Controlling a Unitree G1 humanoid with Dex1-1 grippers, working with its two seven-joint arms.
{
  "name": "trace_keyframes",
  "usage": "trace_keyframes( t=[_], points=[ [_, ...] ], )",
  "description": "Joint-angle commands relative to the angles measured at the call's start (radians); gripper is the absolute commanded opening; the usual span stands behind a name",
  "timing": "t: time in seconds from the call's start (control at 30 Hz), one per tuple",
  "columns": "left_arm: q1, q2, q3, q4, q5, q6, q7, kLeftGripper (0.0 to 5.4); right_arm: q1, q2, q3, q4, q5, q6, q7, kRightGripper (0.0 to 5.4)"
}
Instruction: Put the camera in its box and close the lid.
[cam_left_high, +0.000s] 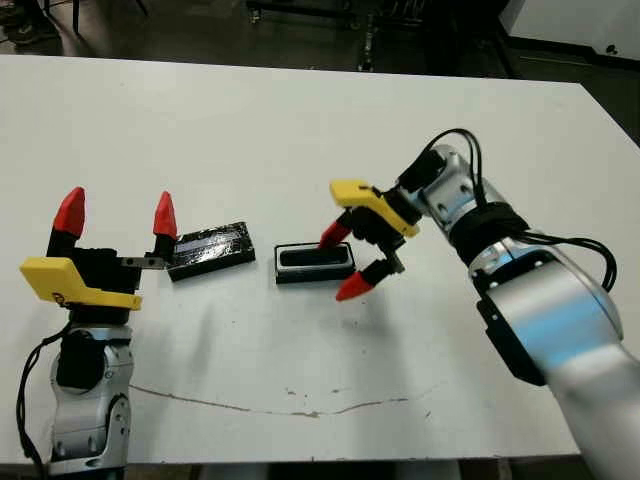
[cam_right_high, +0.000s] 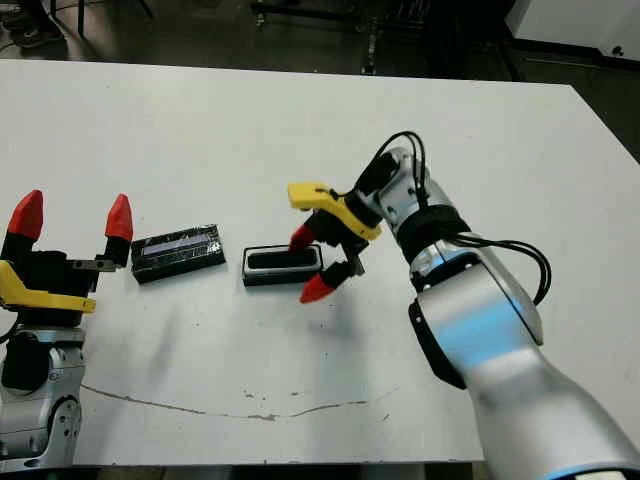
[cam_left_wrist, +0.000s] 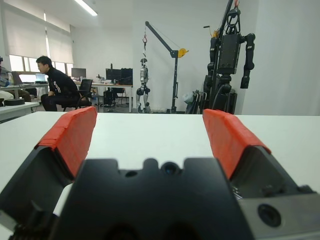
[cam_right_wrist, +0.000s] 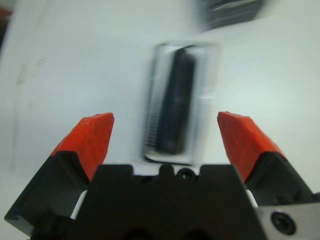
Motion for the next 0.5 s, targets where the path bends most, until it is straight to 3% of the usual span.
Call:
trace_keyframes(
  t=[0.03,0.4,0.5],
  points=[
    [0.007,-0.002,-0.002,0.007,-0.003,0.002,-0.003,5.40,-0.040,-0.026,-0.034,0.005,0.015,0.037,-0.028,5.38],
    [0.008,-0.002,-0.004,0.007,-0.006,-0.001,-0.007,5.40,-0.084,-0.056,-0.104,-0.008,0.057,0.021,-0.037,5.38],
    [0.008,-0.004,-0.003,0.005,-0.009,0.004,-0.004,5.40,-0.082,-0.062,-0.136,-0.024,0.075,0.061,-0.107,5.38]
  ],
)
